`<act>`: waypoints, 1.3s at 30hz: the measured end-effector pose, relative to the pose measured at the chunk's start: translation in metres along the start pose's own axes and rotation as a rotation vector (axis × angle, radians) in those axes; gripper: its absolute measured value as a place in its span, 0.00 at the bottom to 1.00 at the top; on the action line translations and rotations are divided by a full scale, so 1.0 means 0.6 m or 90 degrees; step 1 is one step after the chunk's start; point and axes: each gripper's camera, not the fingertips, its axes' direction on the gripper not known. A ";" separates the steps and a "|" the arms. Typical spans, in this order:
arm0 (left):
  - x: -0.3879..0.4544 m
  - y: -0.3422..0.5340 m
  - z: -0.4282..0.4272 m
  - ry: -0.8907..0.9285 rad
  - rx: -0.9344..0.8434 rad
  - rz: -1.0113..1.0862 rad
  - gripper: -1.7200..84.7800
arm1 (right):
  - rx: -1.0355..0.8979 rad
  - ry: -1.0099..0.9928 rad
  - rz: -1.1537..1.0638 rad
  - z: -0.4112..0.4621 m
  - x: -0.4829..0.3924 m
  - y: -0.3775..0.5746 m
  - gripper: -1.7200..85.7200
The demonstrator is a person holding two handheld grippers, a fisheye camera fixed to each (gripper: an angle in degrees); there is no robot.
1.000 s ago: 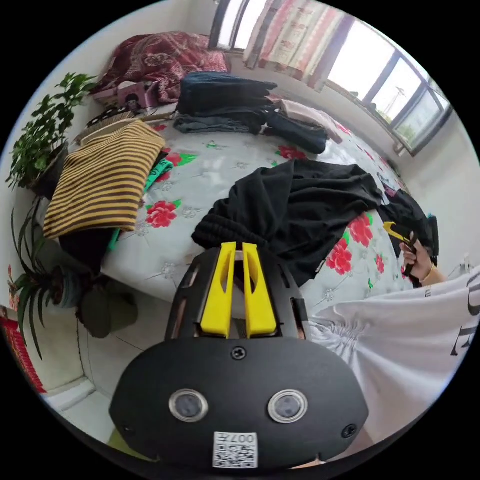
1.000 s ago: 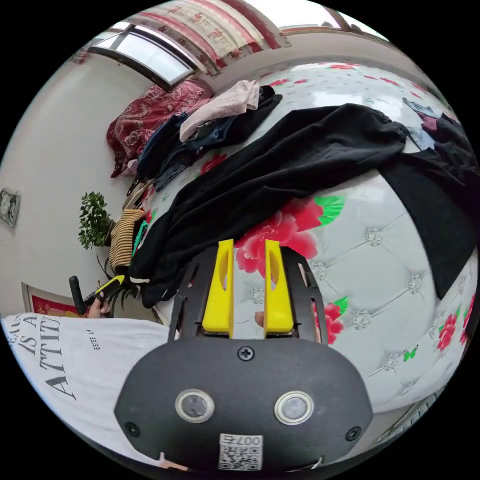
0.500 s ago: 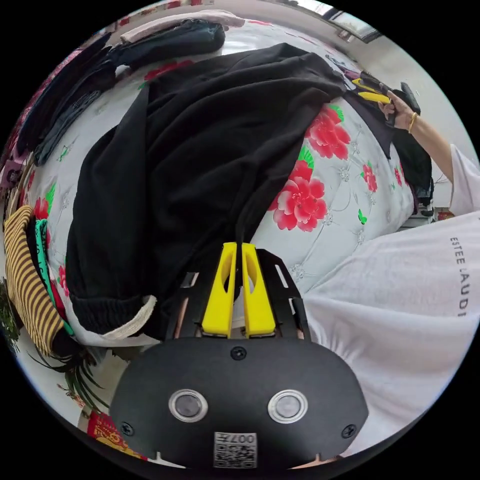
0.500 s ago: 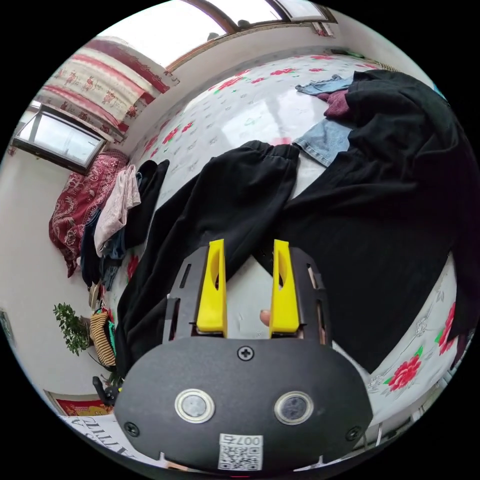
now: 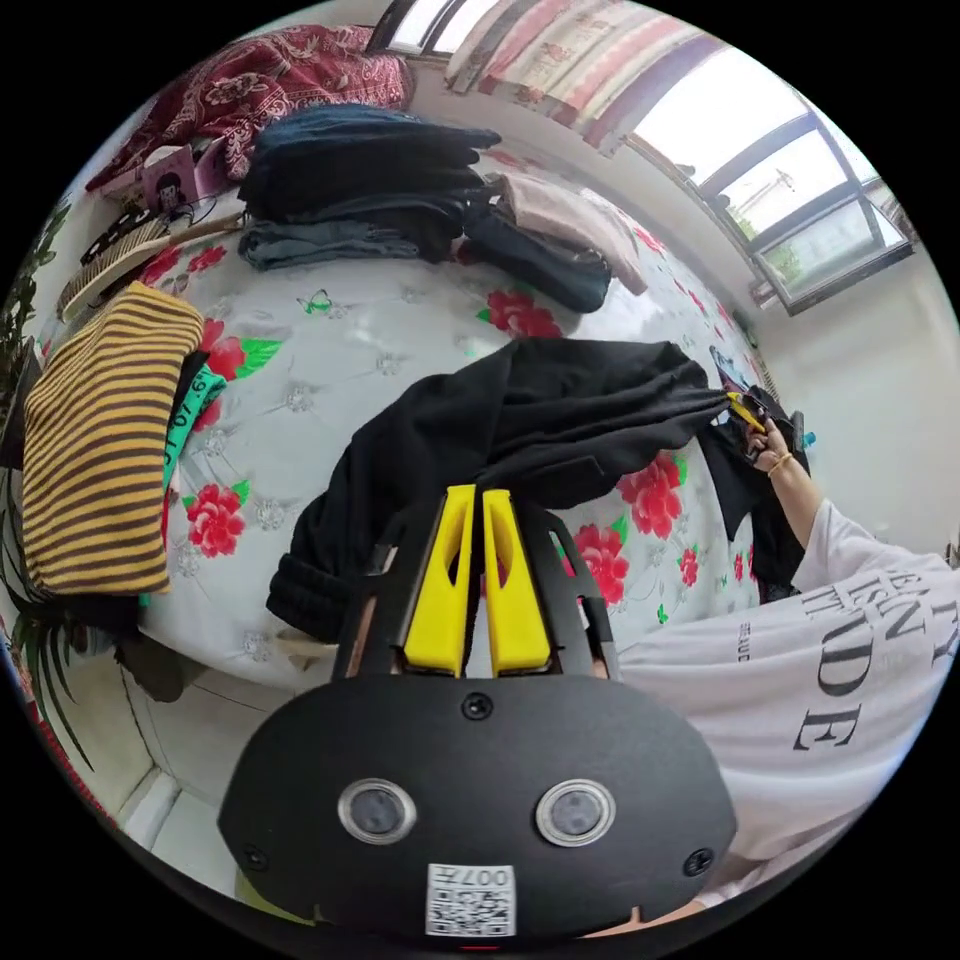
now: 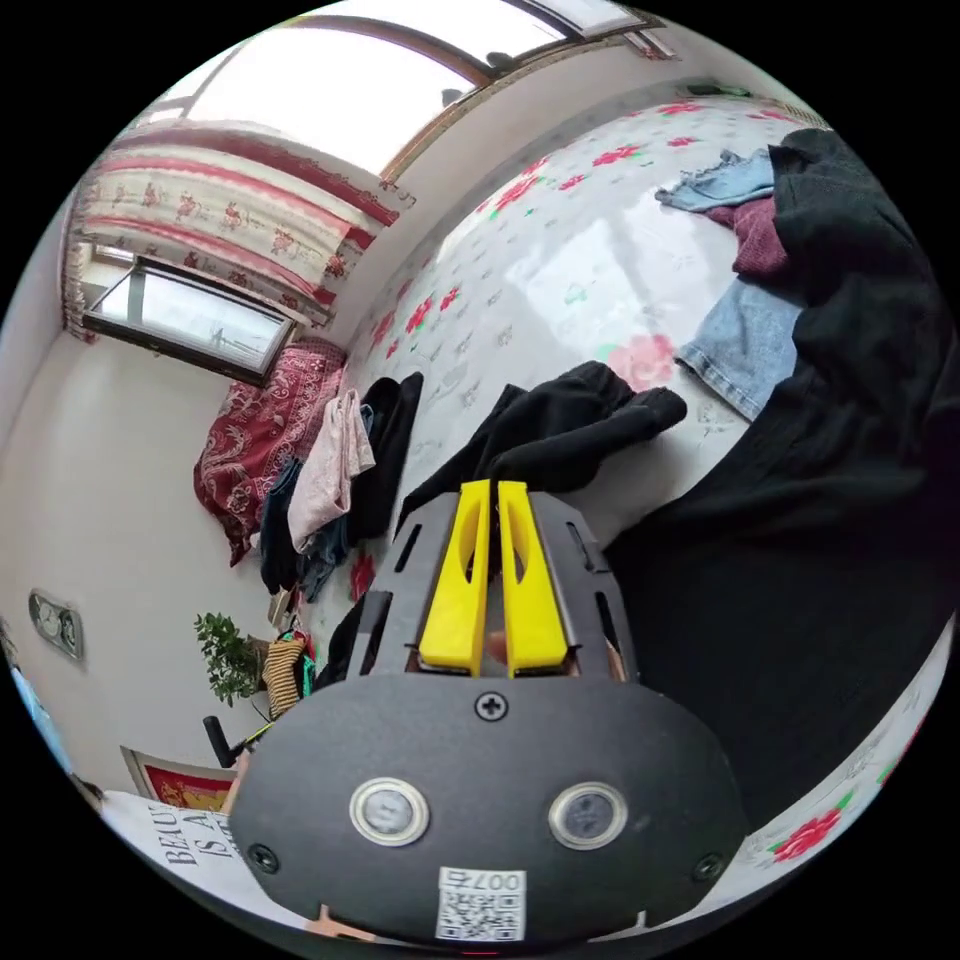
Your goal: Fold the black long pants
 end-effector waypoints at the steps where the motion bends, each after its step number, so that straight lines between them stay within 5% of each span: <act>1: 0.000 -0.039 -0.029 0.003 0.036 0.017 0.01 | 0.025 -0.019 -0.032 -0.042 -0.037 -0.003 0.02; 9: 0.098 -0.089 -0.287 -0.045 0.220 0.274 0.01 | 0.203 -0.022 -0.269 -0.356 -0.244 0.139 0.02; 15: 0.125 0.084 -0.229 -0.120 0.076 0.402 0.01 | 0.123 0.169 -0.325 -0.392 -0.238 0.368 0.02; 19: 0.070 0.203 0.004 -0.128 -0.165 0.286 0.01 | -0.121 0.280 -0.066 -0.240 -0.065 0.520 0.05; 22: 0.049 0.267 0.101 -0.164 -0.272 0.233 0.01 | -0.148 0.278 0.051 -0.209 0.010 0.605 0.07; 31: 0.008 0.195 0.040 -0.154 -0.066 0.073 0.03 | 0.061 0.245 0.249 -0.294 0.119 0.585 0.11; 39: 0.011 0.143 0.196 -0.221 -0.190 -0.018 0.07 | -0.037 0.260 0.267 -0.184 0.123 0.527 0.07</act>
